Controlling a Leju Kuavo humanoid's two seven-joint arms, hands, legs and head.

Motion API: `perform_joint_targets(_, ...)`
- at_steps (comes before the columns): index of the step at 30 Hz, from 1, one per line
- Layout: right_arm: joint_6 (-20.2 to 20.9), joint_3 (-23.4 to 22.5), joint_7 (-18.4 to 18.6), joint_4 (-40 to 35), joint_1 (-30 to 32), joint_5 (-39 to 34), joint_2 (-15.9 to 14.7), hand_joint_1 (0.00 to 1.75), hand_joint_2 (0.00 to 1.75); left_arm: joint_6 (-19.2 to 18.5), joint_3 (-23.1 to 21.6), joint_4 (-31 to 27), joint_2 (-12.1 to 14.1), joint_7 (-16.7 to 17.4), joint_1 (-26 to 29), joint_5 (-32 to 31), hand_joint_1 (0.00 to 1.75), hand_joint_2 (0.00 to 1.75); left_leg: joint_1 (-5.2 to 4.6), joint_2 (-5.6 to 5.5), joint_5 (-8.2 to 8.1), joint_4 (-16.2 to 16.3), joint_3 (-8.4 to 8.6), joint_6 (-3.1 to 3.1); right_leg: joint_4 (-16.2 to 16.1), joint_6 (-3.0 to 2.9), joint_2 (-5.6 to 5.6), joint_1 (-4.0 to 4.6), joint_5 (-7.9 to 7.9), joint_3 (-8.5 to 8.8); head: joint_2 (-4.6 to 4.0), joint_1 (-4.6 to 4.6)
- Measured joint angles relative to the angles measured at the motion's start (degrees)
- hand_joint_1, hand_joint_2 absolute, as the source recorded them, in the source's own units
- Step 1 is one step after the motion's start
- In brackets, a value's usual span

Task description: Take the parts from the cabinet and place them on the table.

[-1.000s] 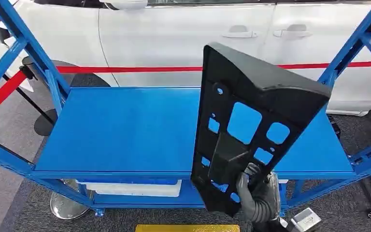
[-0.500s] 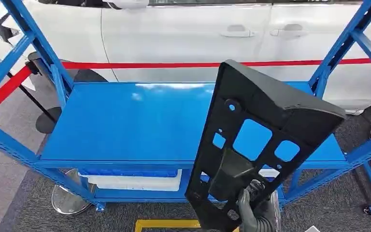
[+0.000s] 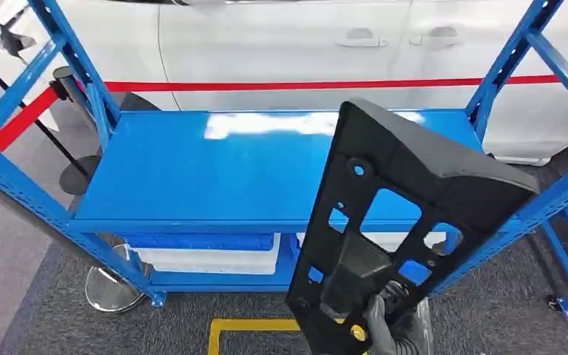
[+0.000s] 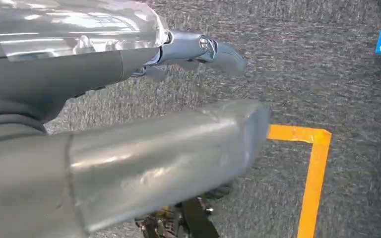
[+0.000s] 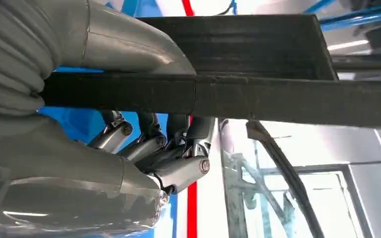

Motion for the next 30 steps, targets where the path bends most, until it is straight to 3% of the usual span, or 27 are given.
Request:
perform_joint_targets(1,0.0,0.0,0.0,0.0,0.0,0.0,0.1,1.75,1.75,-0.1,0.1,0.0,0.1,0.1,0.2,-0.1,0.00,0.00,-0.15,-0.06,0.52,-0.1,-0.22,-0.52,-0.4,-0.67,-0.06,-0.23,0.71,-0.39,0.00,-0.04)
perform_joint_targets(2,0.0,0.0,0.0,0.0,0.0,0.1,0.2,1.75,1.75,-0.1,0.3,0.0,0.2,0.1,0.2,-0.5,0.00,0.00,0.26,-0.34,-0.33,0.6,-0.83,-0.68,-0.6,-1.25,-0.44,-0.57,1.50,-1.13,0.00,0.24)
perform_joint_targets(3,0.0,-0.1,0.0,0.0,0.0,0.1,0.2,1.75,1.75,-0.2,0.5,0.0,0.2,0.2,0.2,-0.7,0.00,0.00,0.19,-0.36,-3.53,2.3,-1.73,-0.93,-0.7,-1.80,-0.41,-0.50,2.19,-2.04,0.00,-0.04)
perform_joint_targets(5,0.0,-0.1,0.0,-0.1,0.0,0.2,0.4,1.75,1.75,-0.4,0.8,0.0,0.3,0.2,0.2,-1.0,0.00,0.00,0.23,-0.37,-10.76,10.1,-3.60,-1.32,-0.7,-2.11,-0.48,-0.37,3.56,-3.68,0.00,-0.37)
perform_joint_targets(6,0.0,-0.1,0.0,-0.1,0.0,0.2,0.5,1.75,1.75,-0.4,0.9,0.0,0.3,0.2,0.2,-1.0,0.00,0.00,0.23,-0.36,-12.78,14.0,-4.21,-1.46,-0.6,-2.13,-0.54,-0.26,4.23,-4.54,0.00,-0.39)
perform_joint_targets(7,0.0,-0.1,0.0,-0.1,0.1,0.2,0.5,1.75,1.75,-0.4,0.9,0.0,0.3,0.2,0.1,-1.0,0.00,0.00,0.23,-0.36,-13.12,16.6,-4.22,-1.53,-0.5,-2.10,-0.56,-0.18,4.88,-5.45,0.00,-0.39)
perform_joint_targets(8,0.0,-0.1,0.0,-0.1,0.1,0.3,0.5,1.75,1.75,-0.5,0.9,0.0,0.3,0.2,0.1,-1.0,0.00,0.00,0.23,-0.36,-11.70,17.1,-3.18,-1.51,-0.4,-2.09,-0.63,-0.12,5.52,-6.38,0.00,-0.39)
perform_joint_targets(9,0.0,-0.1,0.0,-0.1,0.1,0.3,0.5,1.75,1.75,-0.5,0.9,0.0,0.4,0.2,0.1,-1.0,0.00,0.00,0.23,-0.36,-9.33,15.3,-1.08,-1.43,-0.3,-2.02,-0.67,-0.09,6.11,-7.28,0.00,-0.39)
perform_joint_targets(10,0.0,-0.1,0.0,-0.1,0.1,0.3,0.5,1.75,1.75,-0.5,1.0,0.0,0.4,0.2,0.1,-1.0,0.00,0.00,0.22,-0.36,-7.12,11.8,1.91,-1.28,-0.1,-1.88,-0.67,-0.07,6.73,-8.13,0.00,-0.39)
perform_joint_targets(11,0.0,-0.1,0.0,-0.1,0.1,0.3,0.5,1.75,1.75,-0.5,1.0,0.0,0.5,0.2,0.0,-1.0,0.00,0.00,0.20,-0.37,-6.26,6.9,5.65,-0.95,0.0,-1.70,-0.64,-0.03,7.33,-8.85,0.00,-0.41)
perform_joint_targets(12,0.0,-0.1,0.0,-0.1,0.1,0.3,0.5,1.75,1.75,-0.5,1.0,-0.1,0.6,0.2,-0.1,-1.0,0.00,0.00,0.08,-0.42,-7.52,1.8,9.63,-0.49,0.3,-1.45,-0.66,0.04,7.77,-9.16,0.00,-0.46)
perform_joint_targets(13,0.0,-0.1,0.0,-0.2,0.1,0.4,0.5,1.75,1.75,-0.6,1.0,-0.3,0.7,0.2,-0.3,-1.2,0.00,0.00,-0.26,-0.42,-8.79,-3.1,12.20,-0.26,0.6,-1.07,-0.67,0.24,8.12,-9.46,0.00,-0.48)
perform_joint_targets(14,0.1,-0.1,0.0,-0.2,0.1,0.4,0.6,1.75,1.75,-0.7,1.0,-0.3,0.7,0.2,-0.4,-1.5,0.00,0.00,-0.35,-0.41,-9.26,-3.4,12.04,0.01,0.5,-0.71,-0.89,0.20,8.83,-9.52,0.00,-0.31)
perform_joint_targets(16,0.4,-0.1,0.0,-0.2,0.1,0.5,0.6,1.75,1.75,-0.8,1.2,-0.3,0.7,0.3,-0.2,-2.1,0.00,0.00,-0.71,-0.41,-8.34,-3.2,11.43,0.75,0.0,-0.01,-0.97,-0.05,10.15,-9.49,0.00,-0.35)
perform_joint_targets(17,0.4,-0.1,0.0,-0.2,0.1,0.5,0.6,1.75,1.75,-0.9,1.4,-0.2,0.7,0.4,0.0,-2.4,0.00,0.00,0.01,-0.10,-7.19,-3.9,10.93,1.26,0.1,0.35,-0.61,0.10,10.11,-9.91,0.00,-0.33)
perform_joint_targets(18,0.4,-0.1,0.0,-0.2,0.3,0.5,0.6,1.75,1.75,-0.9,1.5,-0.3,0.7,0.5,-0.1,-2.9,0.00,0.00,-0.06,0.15,-6.44,-3.8,10.07,1.57,1.2,0.66,-0.24,-0.06,7.52,-10.60,0.00,-0.30)
perform_joint_targets(19,0.5,-0.1,0.0,-0.2,0.3,0.5,0.6,1.75,1.75,-1.0,1.7,-0.3,0.7,0.6,-0.1,-3.1,0.00,0.00,-0.07,0.28,-5.82,-3.7,9.11,2.16,4.2,0.83,-0.18,-0.10,3.32,-11.44,0.00,0.07)
perform_joint_targets(20,0.5,-0.1,0.0,-0.2,0.3,0.5,0.6,1.75,1.75,-1.0,2.0,-0.3,0.7,0.6,-0.1,-3.5,0.00,0.00,-0.11,0.33,-5.14,-3.6,8.20,2.17,8.1,1.03,-0.17,-0.14,-0.38,-12.21,0.00,0.17)
perform_joint_targets(21,0.5,-0.1,0.0,-0.2,0.4,0.5,0.6,1.75,1.75,-1.0,2.3,-0.3,0.7,0.6,-0.1,-3.8,0.00,0.00,-0.18,0.36,-4.42,-3.5,7.24,2.24,12.4,1.20,-0.19,-0.18,-3.10,-12.88,0.00,0.13)
perform_joint_targets(22,0.5,-0.1,0.0,-0.2,0.4,0.5,0.6,1.75,1.75,-1.2,2.4,-0.3,0.7,0.8,-0.1,-4.2,0.00,0.00,-0.21,0.41,-3.71,-3.3,6.16,2.21,16.0,1.32,-0.19,-0.23,-3.76,-13.24,0.00,0.18)
perform_joint_targets(23,0.5,-0.1,0.0,-0.2,0.4,0.5,0.6,1.75,1.75,-1.2,2.6,-0.3,0.7,0.9,-0.1,-4.4,0.00,0.00,-0.21,0.42,-3.09,-2.9,5.14,2.09,17.6,1.38,-0.19,-0.31,-2.40,-12.82,0.00,0.13)
perform_joint_targets(24,0.6,-0.1,0.0,-0.2,0.4,0.5,0.6,1.75,1.75,-1.3,2.7,-0.3,0.7,0.9,-0.1,-4.7,0.00,0.00,-0.21,0.45,-2.59,-2.4,3.97,1.97,17.0,1.35,-0.20,-0.41,-0.22,-11.41,-0.02,0.15)
perform_joint_targets(25,0.6,-0.1,0.0,-0.2,0.4,0.5,0.6,1.75,1.75,-1.4,2.9,-0.3,0.7,0.9,-0.1,-4.8,0.00,0.00,-0.21,0.44,-2.12,-1.9,2.77,1.78,14.3,1.24,-0.20,-0.47,1.99,-8.81,0.00,0.11)
perform_joint_targets(26,0.6,-0.1,0.0,-0.2,0.4,0.5,0.6,1.75,1.75,-1.4,3.0,-0.3,0.7,0.9,-0.1,-4.8,0.00,0.00,-0.19,0.42,-1.73,-1.3,1.75,1.62,9.9,1.03,-0.20,-0.48,2.88,-5.32,0.00,0.13)
perform_joint_targets(27,0.6,-0.1,0.0,-0.2,0.4,0.5,0.6,1.75,1.75,-1.4,3.2,-0.3,0.7,0.9,-0.2,-4.9,0.00,0.00,-0.18,0.37,-1.43,-0.6,1.09,1.32,4.1,0.69,-0.17,-0.46,1.44,-0.83,0.00,0.13)
perform_joint_targets(28,0.7,-0.1,0.0,-0.5,0.4,0.5,0.6,1.75,1.75,-1.4,3.3,-0.3,0.7,1.0,-0.2,-4.9,0.00,0.00,-0.49,0.24,-1.19,0.0,0.51,1.04,-0.4,0.40,-0.17,-0.09,-0.53,1.72,0.00,0.18)
perform_joint_targets(30,0.7,-0.2,0.0,-0.7,0.4,0.6,0.6,1.75,1.75,-1.5,3.5,-0.3,0.7,1.0,-0.1,-4.9,0.00,0.00,-0.36,0.27,-0.22,-0.1,0.18,0.31,-0.6,-0.24,-0.15,0.13,-0.54,1.18,0.00,0.05)
